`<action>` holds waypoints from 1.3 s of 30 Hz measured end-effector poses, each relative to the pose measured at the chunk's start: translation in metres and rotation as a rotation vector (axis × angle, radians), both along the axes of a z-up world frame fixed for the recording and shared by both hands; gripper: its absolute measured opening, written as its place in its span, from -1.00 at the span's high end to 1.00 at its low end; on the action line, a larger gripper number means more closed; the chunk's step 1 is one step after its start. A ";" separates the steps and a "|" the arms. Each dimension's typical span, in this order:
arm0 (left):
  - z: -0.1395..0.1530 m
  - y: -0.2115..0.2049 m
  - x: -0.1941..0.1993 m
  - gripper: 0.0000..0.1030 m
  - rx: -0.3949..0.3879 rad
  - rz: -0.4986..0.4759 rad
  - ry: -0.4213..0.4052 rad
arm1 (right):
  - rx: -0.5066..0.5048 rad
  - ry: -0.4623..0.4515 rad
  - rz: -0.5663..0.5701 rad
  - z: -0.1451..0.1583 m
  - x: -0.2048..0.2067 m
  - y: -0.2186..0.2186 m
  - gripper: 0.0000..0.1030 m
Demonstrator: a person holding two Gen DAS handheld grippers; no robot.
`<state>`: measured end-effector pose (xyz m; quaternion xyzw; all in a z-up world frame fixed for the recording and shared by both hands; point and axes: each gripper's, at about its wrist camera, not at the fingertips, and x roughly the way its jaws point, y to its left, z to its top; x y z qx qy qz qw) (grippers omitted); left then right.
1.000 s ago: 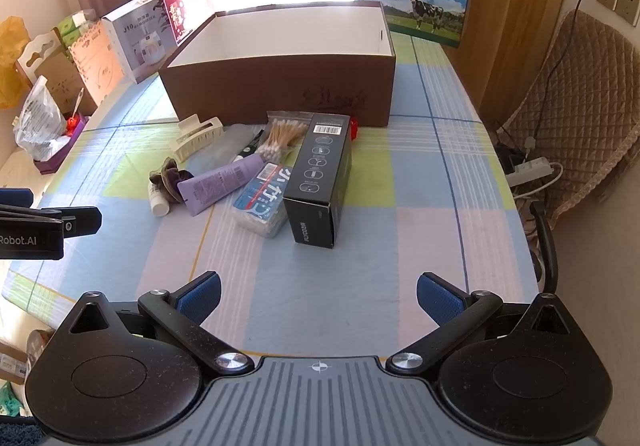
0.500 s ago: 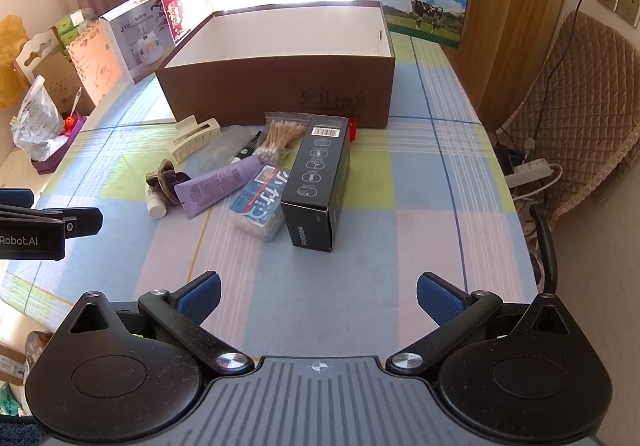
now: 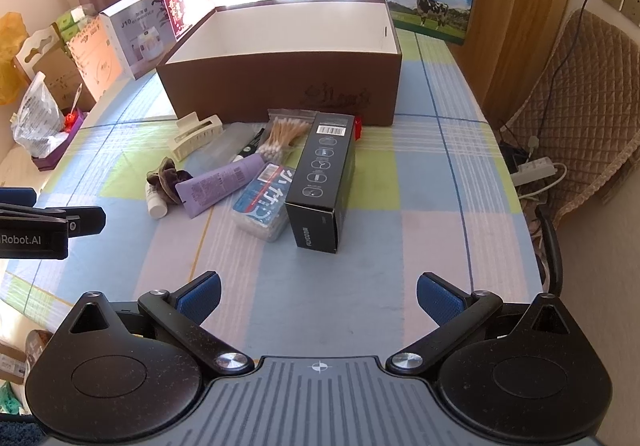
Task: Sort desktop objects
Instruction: 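Move both grippers toward the items in front of the brown box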
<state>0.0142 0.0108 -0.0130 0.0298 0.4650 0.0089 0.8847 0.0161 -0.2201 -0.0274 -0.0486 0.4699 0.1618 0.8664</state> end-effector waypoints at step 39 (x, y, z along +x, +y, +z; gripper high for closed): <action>-0.021 0.057 0.050 -0.98 -0.046 0.063 0.007 | 0.056 -0.110 -0.027 -0.014 0.046 0.011 -0.96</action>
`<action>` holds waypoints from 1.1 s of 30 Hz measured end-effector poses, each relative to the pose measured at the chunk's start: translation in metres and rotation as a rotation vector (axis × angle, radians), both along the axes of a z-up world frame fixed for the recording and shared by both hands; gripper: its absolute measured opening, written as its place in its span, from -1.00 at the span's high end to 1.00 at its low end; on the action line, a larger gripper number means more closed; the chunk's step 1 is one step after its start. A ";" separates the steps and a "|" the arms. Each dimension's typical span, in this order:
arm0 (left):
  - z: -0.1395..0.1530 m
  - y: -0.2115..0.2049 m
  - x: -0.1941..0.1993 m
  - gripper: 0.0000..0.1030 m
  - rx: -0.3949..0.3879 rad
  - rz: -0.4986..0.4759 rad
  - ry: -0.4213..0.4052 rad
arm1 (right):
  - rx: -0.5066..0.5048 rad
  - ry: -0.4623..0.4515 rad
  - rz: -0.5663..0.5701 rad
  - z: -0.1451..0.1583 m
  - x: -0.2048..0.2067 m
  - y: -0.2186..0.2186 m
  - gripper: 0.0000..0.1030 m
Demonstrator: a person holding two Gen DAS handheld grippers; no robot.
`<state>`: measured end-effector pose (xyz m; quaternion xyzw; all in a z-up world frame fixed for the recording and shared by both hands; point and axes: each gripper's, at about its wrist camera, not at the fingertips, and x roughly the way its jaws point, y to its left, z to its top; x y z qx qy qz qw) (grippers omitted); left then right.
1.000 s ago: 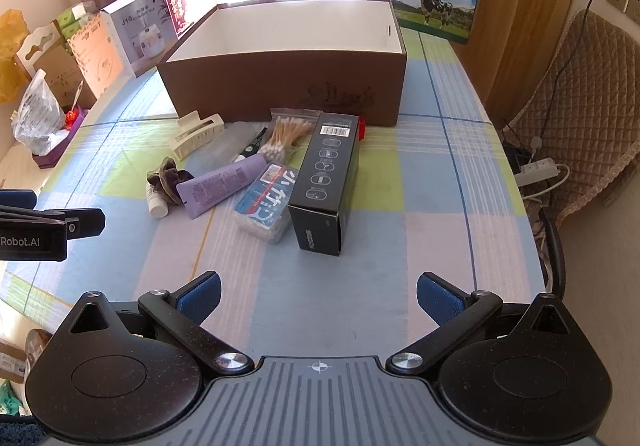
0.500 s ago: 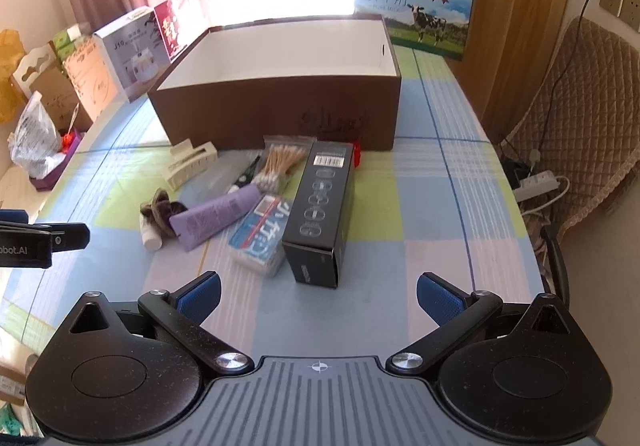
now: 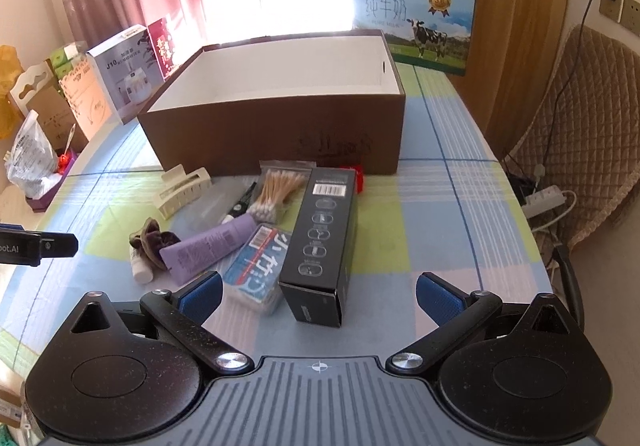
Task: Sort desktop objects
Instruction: 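Move both grippers toward the items in front of the brown box, then grasp the black device box with the right gripper while the left gripper grasps the white pill bottle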
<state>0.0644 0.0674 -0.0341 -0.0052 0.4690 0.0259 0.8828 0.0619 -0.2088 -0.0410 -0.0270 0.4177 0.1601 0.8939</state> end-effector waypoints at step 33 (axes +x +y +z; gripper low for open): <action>-0.084 0.004 0.041 -0.71 -0.018 -0.087 0.135 | -0.104 0.061 -0.037 -0.050 0.049 0.001 0.21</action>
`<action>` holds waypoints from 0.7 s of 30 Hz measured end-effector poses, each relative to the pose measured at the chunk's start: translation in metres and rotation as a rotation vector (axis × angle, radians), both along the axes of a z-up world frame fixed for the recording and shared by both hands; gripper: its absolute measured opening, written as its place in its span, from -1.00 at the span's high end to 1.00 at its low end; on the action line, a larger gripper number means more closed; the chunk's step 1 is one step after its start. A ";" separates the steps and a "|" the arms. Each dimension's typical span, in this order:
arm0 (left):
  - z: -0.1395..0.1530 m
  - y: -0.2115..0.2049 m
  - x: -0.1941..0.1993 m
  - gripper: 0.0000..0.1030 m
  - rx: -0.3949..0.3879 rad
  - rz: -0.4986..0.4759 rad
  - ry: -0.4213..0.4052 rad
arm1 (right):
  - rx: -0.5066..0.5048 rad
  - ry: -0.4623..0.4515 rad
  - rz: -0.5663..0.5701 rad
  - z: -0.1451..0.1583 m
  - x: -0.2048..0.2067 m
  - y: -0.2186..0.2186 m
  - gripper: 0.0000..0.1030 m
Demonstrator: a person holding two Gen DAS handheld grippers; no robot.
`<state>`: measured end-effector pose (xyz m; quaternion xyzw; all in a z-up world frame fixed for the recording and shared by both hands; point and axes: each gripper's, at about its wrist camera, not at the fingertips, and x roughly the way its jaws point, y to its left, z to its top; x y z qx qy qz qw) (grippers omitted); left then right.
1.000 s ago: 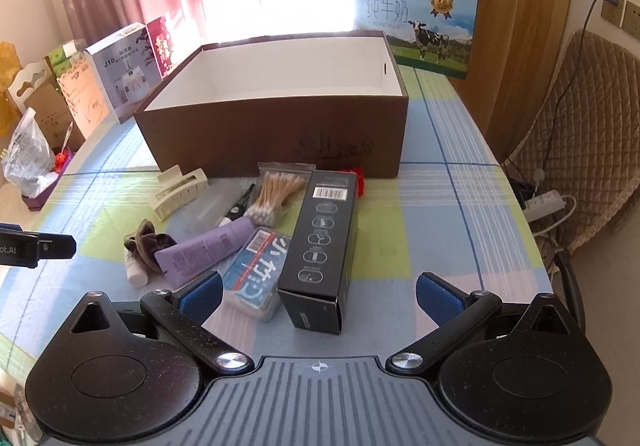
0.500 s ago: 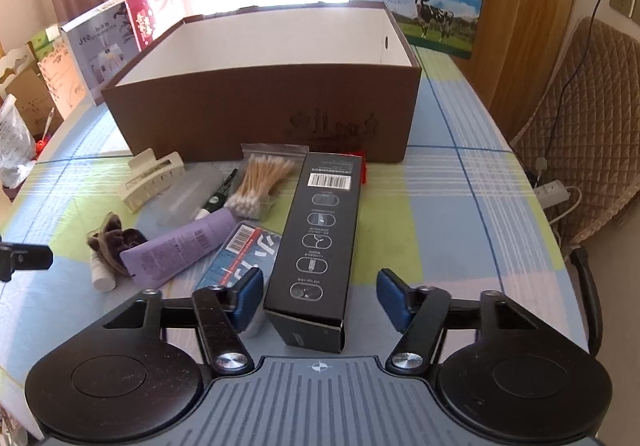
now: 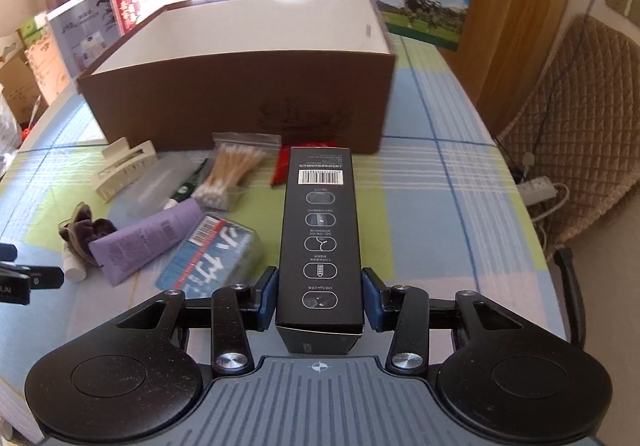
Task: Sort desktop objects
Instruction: 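Grasp the black device box with the right gripper while the left gripper grasps the white pill bottle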
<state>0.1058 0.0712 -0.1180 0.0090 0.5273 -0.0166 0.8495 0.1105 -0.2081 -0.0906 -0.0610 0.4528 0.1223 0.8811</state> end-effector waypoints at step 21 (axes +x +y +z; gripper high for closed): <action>-0.021 0.008 0.026 0.20 0.016 -0.065 -0.039 | -0.020 0.011 -0.107 0.003 0.009 -0.058 0.21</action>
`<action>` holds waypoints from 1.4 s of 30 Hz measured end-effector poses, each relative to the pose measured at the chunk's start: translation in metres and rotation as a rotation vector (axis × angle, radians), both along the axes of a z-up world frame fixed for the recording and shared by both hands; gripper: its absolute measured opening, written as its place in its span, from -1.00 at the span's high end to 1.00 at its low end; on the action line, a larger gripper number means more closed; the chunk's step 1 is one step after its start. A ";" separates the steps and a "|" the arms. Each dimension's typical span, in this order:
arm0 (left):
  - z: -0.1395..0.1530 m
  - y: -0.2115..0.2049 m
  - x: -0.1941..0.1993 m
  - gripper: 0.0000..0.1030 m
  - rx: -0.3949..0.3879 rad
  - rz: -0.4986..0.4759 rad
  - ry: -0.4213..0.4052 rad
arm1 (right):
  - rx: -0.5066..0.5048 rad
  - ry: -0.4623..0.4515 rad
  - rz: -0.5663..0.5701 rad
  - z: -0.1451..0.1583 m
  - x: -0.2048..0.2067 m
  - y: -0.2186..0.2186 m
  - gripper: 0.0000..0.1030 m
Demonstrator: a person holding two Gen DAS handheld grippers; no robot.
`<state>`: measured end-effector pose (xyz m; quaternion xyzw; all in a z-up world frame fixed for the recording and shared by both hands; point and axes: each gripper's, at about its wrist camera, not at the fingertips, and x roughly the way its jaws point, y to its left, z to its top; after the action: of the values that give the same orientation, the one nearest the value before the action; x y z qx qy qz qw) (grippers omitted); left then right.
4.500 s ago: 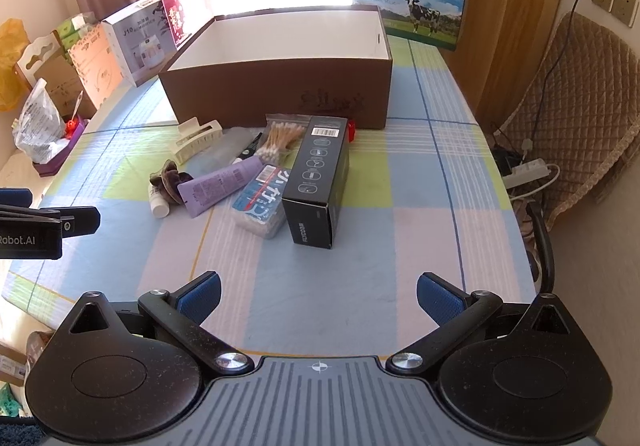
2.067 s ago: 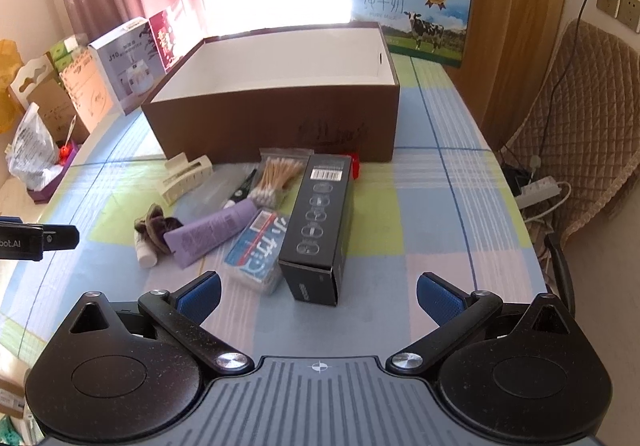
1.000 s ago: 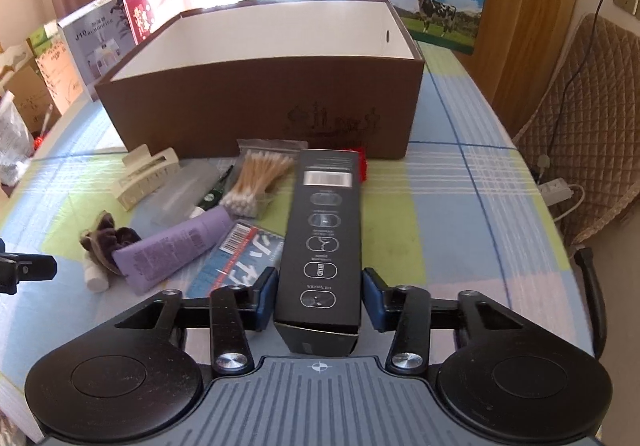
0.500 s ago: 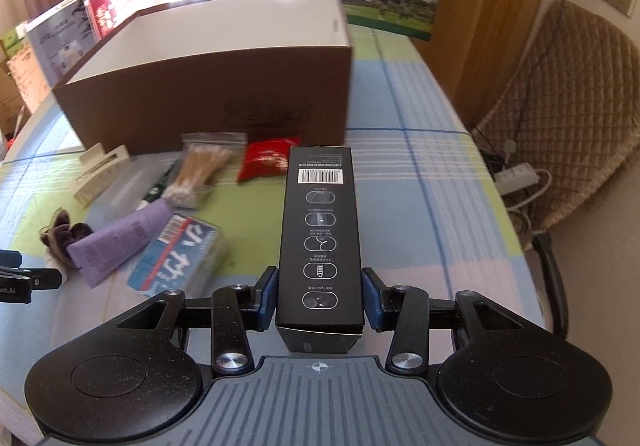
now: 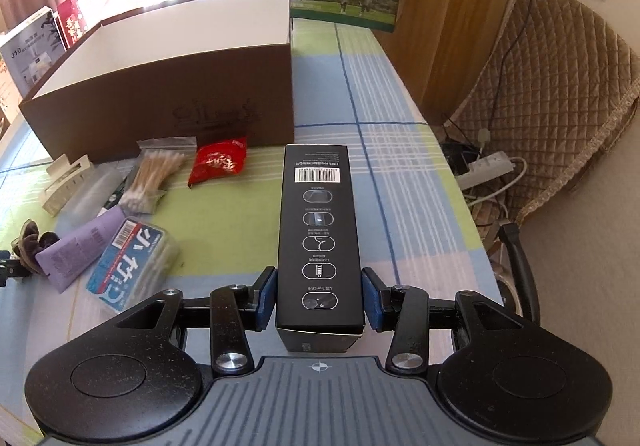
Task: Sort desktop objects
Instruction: 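Grasp the black device box with the right gripper while the left gripper grasps the white pill bottle, then lift the black box and white bottle and carry both over the brown box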
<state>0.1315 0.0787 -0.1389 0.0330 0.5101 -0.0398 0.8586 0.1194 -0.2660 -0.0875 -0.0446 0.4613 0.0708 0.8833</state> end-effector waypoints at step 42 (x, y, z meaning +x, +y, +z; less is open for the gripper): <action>0.063 -0.075 -0.057 0.56 -0.043 0.262 -0.093 | 0.155 -0.038 0.295 0.035 0.040 -0.034 0.22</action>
<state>0.0749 0.0039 -0.0760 -0.0506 0.4687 0.0631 0.8797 0.1590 -0.3004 -0.0522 -0.0451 0.4264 0.2340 0.8726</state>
